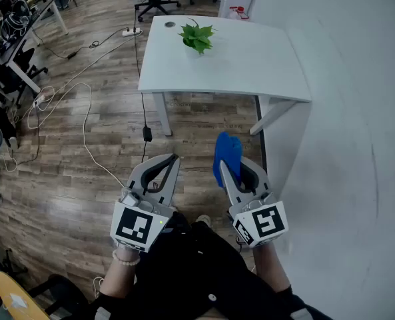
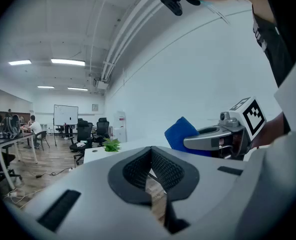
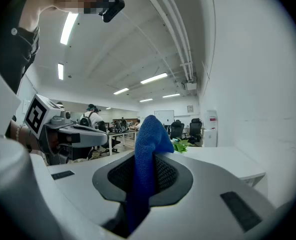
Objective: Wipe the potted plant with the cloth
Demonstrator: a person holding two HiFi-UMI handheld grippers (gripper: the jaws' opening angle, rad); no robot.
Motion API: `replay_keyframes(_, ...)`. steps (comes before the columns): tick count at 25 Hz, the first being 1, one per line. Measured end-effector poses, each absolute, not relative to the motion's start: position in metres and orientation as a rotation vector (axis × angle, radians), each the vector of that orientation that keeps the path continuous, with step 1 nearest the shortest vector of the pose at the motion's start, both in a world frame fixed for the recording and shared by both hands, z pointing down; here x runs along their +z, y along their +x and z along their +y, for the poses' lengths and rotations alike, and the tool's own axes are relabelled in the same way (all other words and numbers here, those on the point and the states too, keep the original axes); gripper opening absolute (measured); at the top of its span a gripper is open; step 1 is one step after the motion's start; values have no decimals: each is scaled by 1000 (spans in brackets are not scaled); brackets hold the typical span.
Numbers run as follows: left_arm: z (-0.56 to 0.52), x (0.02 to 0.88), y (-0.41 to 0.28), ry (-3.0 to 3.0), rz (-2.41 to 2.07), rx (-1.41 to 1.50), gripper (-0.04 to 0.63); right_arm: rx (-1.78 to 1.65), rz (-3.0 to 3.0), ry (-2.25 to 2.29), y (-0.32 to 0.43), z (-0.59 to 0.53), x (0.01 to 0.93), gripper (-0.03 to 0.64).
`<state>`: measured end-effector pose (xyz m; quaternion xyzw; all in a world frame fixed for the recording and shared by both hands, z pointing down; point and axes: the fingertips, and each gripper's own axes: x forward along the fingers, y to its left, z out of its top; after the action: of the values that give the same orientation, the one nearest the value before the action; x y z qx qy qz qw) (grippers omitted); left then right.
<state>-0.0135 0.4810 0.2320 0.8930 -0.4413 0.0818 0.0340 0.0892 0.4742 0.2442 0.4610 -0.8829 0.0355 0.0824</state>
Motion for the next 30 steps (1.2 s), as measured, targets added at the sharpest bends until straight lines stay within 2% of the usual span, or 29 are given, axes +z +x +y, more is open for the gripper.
replay_keyframes(30, 455, 222, -50, 2845, -1287, 188, 14, 41, -2607, 1492, 53, 455, 228, 87)
